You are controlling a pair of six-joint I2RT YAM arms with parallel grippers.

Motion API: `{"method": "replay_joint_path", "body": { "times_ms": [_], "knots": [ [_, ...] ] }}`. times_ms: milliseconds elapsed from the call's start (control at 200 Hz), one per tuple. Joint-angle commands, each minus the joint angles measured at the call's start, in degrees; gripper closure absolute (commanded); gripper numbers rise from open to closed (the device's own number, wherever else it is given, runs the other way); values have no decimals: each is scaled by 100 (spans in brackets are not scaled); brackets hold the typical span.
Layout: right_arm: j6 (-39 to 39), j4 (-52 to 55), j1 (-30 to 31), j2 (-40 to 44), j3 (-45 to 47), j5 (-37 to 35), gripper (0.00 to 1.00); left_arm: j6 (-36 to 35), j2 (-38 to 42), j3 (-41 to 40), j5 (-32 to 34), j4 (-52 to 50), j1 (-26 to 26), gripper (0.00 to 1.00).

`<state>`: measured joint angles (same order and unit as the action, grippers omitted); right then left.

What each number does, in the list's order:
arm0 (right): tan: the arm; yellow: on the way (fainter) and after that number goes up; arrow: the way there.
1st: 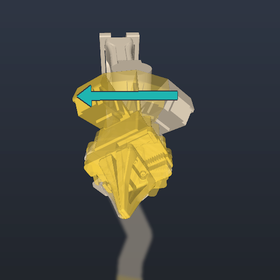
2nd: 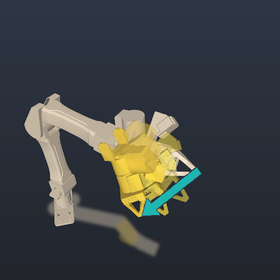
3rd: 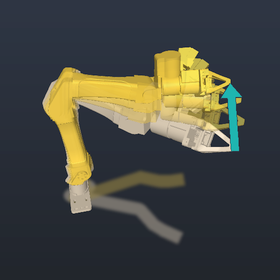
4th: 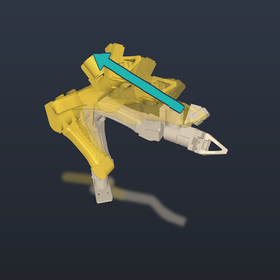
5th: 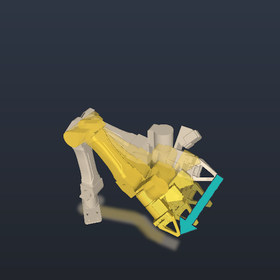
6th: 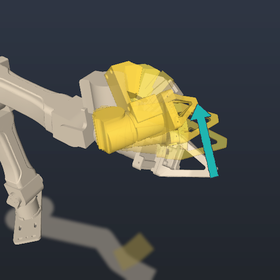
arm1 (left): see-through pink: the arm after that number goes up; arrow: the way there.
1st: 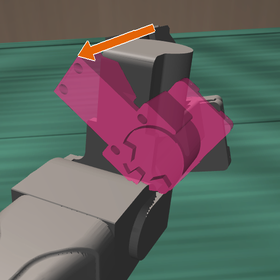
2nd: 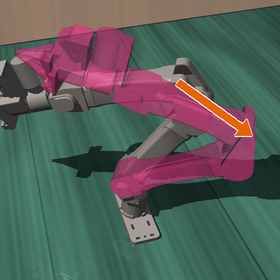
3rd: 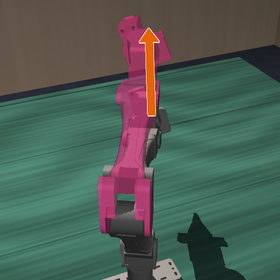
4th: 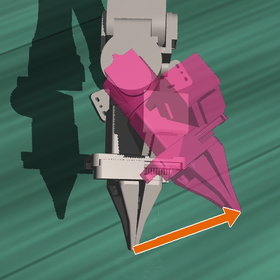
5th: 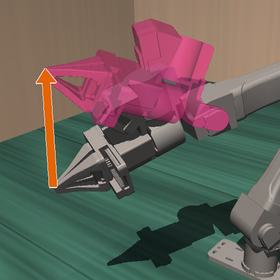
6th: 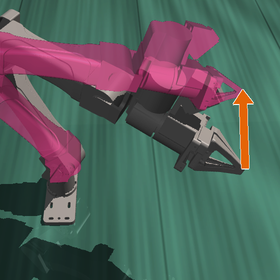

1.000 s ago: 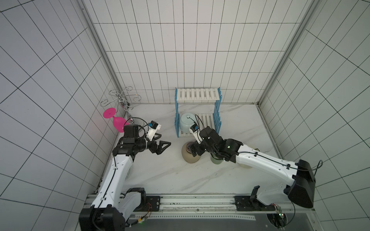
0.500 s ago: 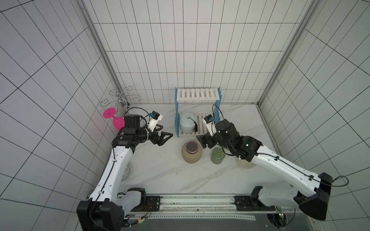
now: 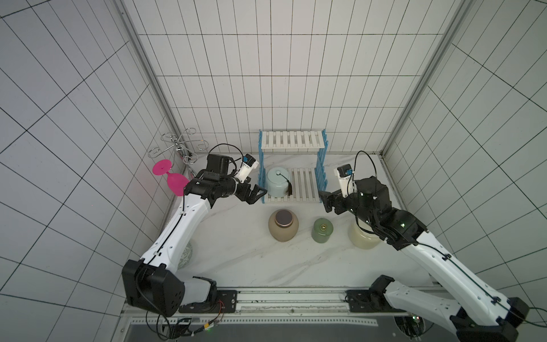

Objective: Remove the tea canisters from the shelf
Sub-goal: Pick up the tea canister from the shelf.

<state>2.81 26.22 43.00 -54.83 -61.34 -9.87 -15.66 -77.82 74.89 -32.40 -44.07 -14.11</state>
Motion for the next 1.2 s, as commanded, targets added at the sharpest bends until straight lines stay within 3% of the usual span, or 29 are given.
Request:
{"method": "replay_joint_path", "body": {
  "times_ms": [0,250,455,969,1194],
  "knots": [
    [-277,8,-172,299,376,-314,6,288,-271,343,442,-75,-164,1],
    [-533,-410,-364,983,1196,-844,4,1057,-1025,1110,901,-123,-407,1],
    [-659,-558,-416,1244,1632,-1095,4,1127,-1646,1704,1548,-347,-821,1],
    [-857,-924,-466,1725,1854,-1941,1,1390,-2609,2100,3154,438,-1607,7],
    [-852,-930,-495,1776,1886,-1974,1,1557,-2917,2151,3644,1045,-1778,16]
  ]
}}
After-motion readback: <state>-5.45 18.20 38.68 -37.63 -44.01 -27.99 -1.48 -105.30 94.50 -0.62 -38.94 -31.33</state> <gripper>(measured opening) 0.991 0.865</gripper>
